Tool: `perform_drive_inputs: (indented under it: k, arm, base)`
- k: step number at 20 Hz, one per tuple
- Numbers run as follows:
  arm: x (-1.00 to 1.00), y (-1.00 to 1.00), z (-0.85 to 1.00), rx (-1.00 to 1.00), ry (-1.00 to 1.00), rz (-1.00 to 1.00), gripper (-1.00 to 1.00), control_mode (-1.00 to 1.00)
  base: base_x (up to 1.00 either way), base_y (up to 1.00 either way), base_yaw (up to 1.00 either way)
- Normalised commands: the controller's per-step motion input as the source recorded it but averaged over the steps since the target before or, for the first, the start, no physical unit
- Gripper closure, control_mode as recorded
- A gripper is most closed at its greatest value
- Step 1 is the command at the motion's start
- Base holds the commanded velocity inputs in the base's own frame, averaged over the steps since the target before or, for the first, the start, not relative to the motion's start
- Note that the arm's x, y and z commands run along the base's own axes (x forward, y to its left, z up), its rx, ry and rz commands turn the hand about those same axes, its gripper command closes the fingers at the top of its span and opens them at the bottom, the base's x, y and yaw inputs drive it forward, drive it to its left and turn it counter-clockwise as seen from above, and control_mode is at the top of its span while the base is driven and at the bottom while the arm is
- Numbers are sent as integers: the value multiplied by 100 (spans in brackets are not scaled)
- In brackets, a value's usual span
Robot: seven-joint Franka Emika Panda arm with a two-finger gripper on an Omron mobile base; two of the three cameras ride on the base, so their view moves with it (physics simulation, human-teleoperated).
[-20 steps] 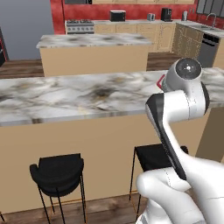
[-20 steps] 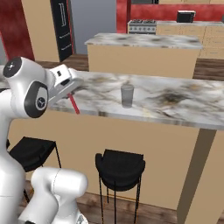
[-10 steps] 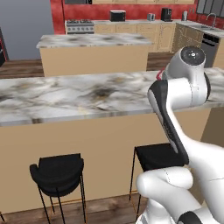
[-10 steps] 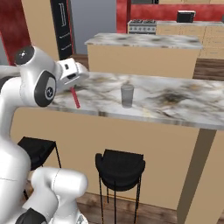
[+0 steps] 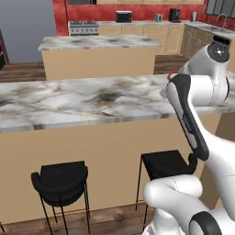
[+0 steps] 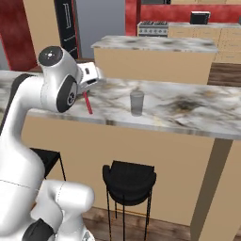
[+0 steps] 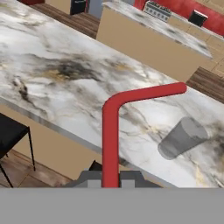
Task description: Take a straw from the drawer in front and place it inside the glass cup on the dining counter.
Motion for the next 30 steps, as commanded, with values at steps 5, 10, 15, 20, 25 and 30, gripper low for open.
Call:
perform_drive_inputs:
  k: [5, 10, 15, 20, 25, 30]
  arm:
    - [18, -17, 3, 10, -2, 0, 100, -100]
    - [17, -19, 10, 10, -3, 0, 100, -100]
    - [17, -18, 14, 9, -7, 0, 100, -100]
    - [10, -15, 11, 7, -10, 0, 100, -100]
    - [10, -15, 5, 7, -6, 0, 100, -100]
    - [18, -16, 1, 8, -3, 0, 100, -100]
  base:
    - [0, 0, 0]
    - [0, 0, 0]
    - [0, 0, 0]
    - [0, 0, 0]
    - [0, 0, 0]
    - [0, 0, 0]
